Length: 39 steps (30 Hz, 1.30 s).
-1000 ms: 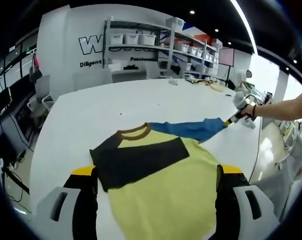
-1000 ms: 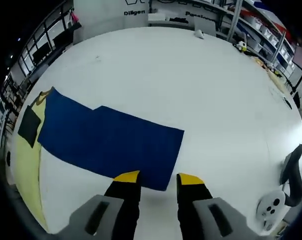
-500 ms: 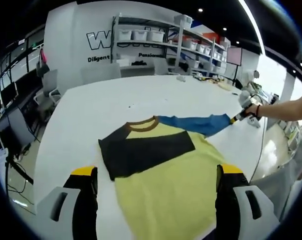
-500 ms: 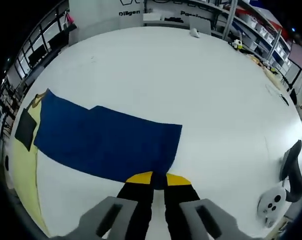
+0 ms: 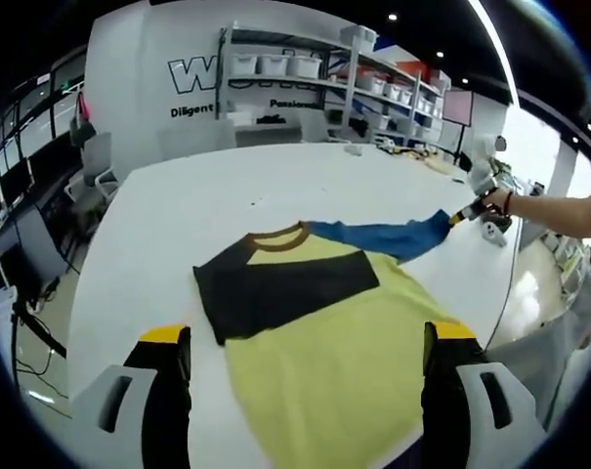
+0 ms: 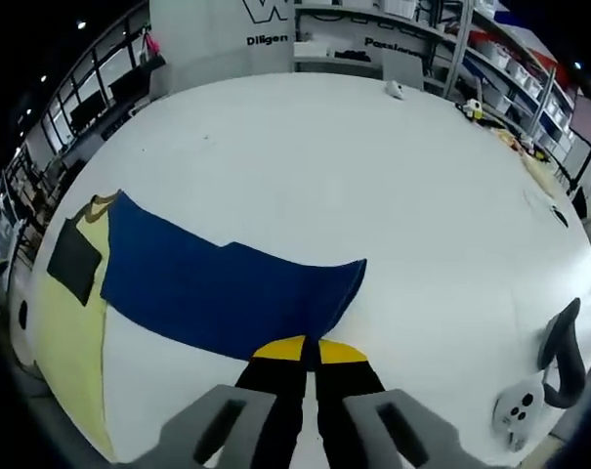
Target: Fold the garment on the visible template until the final outline fits inside the template.
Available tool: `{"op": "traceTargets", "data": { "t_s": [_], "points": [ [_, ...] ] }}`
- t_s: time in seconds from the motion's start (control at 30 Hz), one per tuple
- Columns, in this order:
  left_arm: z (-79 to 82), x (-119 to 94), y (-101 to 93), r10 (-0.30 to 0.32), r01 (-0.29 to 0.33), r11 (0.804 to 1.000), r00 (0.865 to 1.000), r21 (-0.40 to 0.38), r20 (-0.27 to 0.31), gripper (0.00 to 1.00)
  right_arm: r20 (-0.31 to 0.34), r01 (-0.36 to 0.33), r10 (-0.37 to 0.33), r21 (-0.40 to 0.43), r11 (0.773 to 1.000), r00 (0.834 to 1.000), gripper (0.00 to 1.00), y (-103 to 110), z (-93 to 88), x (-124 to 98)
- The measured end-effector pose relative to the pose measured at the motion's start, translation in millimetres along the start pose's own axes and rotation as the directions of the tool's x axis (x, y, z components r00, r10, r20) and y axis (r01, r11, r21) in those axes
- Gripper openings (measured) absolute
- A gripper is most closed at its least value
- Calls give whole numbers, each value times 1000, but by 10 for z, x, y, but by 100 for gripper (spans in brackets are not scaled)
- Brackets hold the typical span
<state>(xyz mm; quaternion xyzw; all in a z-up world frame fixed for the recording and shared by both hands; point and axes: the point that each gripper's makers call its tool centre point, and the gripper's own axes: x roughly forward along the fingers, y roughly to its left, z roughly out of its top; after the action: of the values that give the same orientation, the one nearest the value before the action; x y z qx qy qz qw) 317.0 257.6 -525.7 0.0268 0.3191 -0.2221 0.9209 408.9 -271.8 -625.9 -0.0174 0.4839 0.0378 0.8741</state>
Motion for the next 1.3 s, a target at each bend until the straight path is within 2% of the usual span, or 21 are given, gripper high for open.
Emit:
{"op": "traceTargets", "data": {
  "t_s": [0.07,0.1,0.23,0.27,0.4,0.47,0.6,0.63,0.67,0.87,0.9,1.0,1.3],
  "points": [
    [-5,-10,-7,-3,3,1000,1000,0,-1,99,9,-13,13,-10,1000,1000,0,76,50,-49],
    [-14,-21,-16,-7,7,1000,1000,1,-4,99,43,-49,51,-38,998,998,0,196,148,-90],
    [-25,-67,-23,-6,6,1000,1000,4,-6,99,78,-100,104,-59,993,991,0,426,284,-170],
    [-21,-92,-19,-8,8,1000,1000,4,-2,99,84,-117,124,-78,990,989,0,540,343,-208],
    [-14,-145,-4,-4,4,1000,1000,11,2,99,104,-138,155,-155,978,982,0,786,486,-277],
    [-14,-185,4,-3,3,1000,1000,12,5,99,116,-153,178,-195,969,977,0,1012,604,-343],
    [-17,-227,55,17,-17,1000,1000,14,10,99,122,-148,181,-245,958,976,0,1207,704,-387],
    [-21,-250,66,21,-21,1000,1000,15,9,99,122,-163,205,-287,944,971,0,1355,749,-412],
    [-18,-263,69,21,-21,1000,1000,14,11,99,122,-166,208,-289,943,970,0,1377,755,-415],
    [-30,-330,69,17,-18,1000,1000,7,13,99,127,-238,295,-339,910,947,0,1928,885,-461],
    [-31,-332,69,18,-18,1000,1000,7,13,99,127,-241,299,-342,908,946,0,1950,891,-462],
    [-45,-350,67,18,-18,1000,1000,10,11,99,113,-288,353,-380,879,929,0,2299,939,-483],
    [-53,-360,68,6,-6,1000,1000,12,8,99,96,-349,425,-426,835,900,0,2901,1032,-437]
  ]
}}
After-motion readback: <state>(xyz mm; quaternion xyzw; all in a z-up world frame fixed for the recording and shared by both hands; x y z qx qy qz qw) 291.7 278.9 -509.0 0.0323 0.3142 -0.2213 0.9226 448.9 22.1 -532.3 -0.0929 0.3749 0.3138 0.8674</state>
